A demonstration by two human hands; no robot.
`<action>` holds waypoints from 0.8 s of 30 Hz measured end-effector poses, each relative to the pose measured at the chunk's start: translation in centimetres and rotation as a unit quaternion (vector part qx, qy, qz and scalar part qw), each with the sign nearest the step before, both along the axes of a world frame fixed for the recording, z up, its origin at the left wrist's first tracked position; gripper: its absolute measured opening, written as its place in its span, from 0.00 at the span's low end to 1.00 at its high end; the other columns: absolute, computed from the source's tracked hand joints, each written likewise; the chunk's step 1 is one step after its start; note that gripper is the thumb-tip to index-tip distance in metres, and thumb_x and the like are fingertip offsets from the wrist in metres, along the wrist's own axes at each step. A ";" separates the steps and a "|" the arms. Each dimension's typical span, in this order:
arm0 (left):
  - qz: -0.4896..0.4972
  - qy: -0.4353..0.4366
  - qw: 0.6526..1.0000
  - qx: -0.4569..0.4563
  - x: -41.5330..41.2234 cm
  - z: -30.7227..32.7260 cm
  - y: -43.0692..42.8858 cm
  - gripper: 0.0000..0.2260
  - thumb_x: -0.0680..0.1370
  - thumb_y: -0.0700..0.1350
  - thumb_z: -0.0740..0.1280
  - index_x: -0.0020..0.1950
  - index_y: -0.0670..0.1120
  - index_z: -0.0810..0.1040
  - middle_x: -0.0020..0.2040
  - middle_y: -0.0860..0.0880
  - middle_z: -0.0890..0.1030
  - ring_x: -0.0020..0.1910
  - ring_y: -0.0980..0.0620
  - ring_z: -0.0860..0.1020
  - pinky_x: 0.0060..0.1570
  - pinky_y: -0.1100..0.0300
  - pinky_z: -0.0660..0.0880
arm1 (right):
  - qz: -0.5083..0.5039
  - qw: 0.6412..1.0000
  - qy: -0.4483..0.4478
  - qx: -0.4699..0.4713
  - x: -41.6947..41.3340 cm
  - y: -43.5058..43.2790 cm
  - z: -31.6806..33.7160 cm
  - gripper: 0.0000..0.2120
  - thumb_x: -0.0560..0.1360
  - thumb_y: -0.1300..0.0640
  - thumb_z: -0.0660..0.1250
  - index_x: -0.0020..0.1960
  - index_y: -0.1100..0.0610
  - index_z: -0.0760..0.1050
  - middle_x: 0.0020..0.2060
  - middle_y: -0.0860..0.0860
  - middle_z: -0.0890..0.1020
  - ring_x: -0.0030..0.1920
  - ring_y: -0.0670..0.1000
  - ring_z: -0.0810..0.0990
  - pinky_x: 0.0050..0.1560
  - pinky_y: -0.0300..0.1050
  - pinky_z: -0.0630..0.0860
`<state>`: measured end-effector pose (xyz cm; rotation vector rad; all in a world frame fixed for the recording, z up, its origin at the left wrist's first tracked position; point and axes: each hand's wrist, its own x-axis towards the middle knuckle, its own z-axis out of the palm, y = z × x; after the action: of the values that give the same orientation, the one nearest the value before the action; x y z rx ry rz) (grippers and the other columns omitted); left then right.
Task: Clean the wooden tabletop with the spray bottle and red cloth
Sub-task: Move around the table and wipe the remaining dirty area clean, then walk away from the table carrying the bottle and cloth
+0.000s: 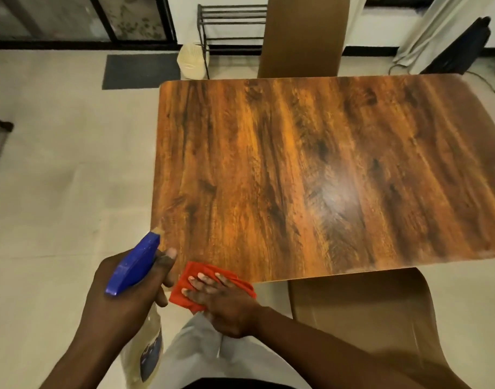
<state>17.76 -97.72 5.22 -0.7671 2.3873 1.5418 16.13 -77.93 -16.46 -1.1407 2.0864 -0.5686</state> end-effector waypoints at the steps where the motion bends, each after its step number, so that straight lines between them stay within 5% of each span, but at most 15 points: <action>1: 0.018 0.026 1.000 0.000 0.4 2.0 1.2 0.10 0.76 0.63 0.75 0.40 0.60 0.86 0.31 0.46 0.87 0.28 0.44 0.85 0.46 0.45 0.82 | -0.018 0.999 -0.042 -0.001 0.5 0.0 0.8 0.31 0.90 0.51 0.56 0.89 0.46 0.49 0.88 0.48 0.49 0.87 0.49 0.42 0.84 0.51 0.37; 3: 0.048 0.064 0.997 0.015 1.5 2.8 0.8 0.10 0.76 0.62 0.75 0.39 0.59 0.86 0.32 0.46 0.87 0.29 0.44 0.85 0.48 0.43 0.83 | -0.122 0.974 -0.190 -0.016 1.2 -0.2 3.1 0.27 0.89 0.54 0.57 0.87 0.47 0.57 0.85 0.50 0.64 0.84 0.48 0.61 0.82 0.38 0.54; 5: 0.087 0.056 0.995 0.016 2.5 1.9 -0.2 0.13 0.78 0.57 0.75 0.38 0.50 0.85 0.33 0.46 0.87 0.28 0.46 0.84 0.49 0.44 0.82 | -0.257 0.907 -0.331 -0.043 2.4 -0.5 5.1 0.23 0.88 0.53 0.58 0.83 0.48 0.66 0.71 0.52 0.78 0.64 0.46 0.80 0.69 0.33 0.71; 7: 0.104 0.061 0.993 0.006 3.4 1.5 -0.8 0.13 0.79 0.53 0.73 0.38 0.48 0.84 0.34 0.46 0.87 0.28 0.47 0.84 0.49 0.46 0.82 | -0.391 0.815 -0.420 -0.085 2.7 -0.6 6.5 0.23 0.83 0.46 0.61 0.77 0.47 0.71 0.67 0.54 0.80 0.61 0.52 0.82 0.67 0.50 0.78; 10: 0.107 0.058 0.993 0.006 4.7 1.1 -1.9 0.13 0.79 0.54 0.73 0.38 0.48 0.84 0.35 0.47 0.87 0.30 0.48 0.85 0.46 0.52 0.80 | -0.525 0.648 -0.532 -0.148 2.7 -0.2 8.4 0.16 0.85 0.50 0.65 0.73 0.47 0.74 0.65 0.61 0.82 0.60 0.64 0.85 0.55 0.63 0.84; 13: 0.101 0.060 0.993 0.016 5.6 0.5 -3.1 0.12 0.80 0.51 0.73 0.42 0.45 0.84 0.36 0.49 0.87 0.31 0.48 0.85 0.45 0.54 0.78 | -0.599 0.517 -0.579 -0.195 3.4 0.8 9.2 0.26 0.80 0.50 0.73 0.76 0.53 0.73 0.64 0.66 0.83 0.60 0.70 0.84 0.59 0.73 0.82; 18: 0.058 0.064 0.995 0.051 7.5 -0.2 -5.4 0.12 0.80 0.53 0.74 0.41 0.47 0.84 0.38 0.48 0.87 0.30 0.48 0.85 0.48 0.49 0.81 | -0.655 0.453 -0.548 -0.256 6.6 1.2 11.1 0.23 0.81 0.52 0.72 0.73 0.58 0.75 0.53 0.61 0.89 0.57 0.65 0.86 0.56 0.65 0.83; 24: 0.045 0.088 0.993 0.070 9.8 0.4 -11.5 0.15 0.74 0.61 0.71 0.40 0.50 0.84 0.38 0.48 0.88 0.32 0.46 0.86 0.50 0.46 0.82 | -0.684 0.439 -0.507 -0.286 9.8 -4.6 13.1 0.26 0.78 0.54 0.74 0.74 0.58 0.76 0.55 0.62 0.89 0.51 0.64 0.89 0.51 0.62 0.85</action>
<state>27.56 -109.26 5.62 -0.7467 2.3587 1.8627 25.90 -82.52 -3.34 0.9902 1.1172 -2.0925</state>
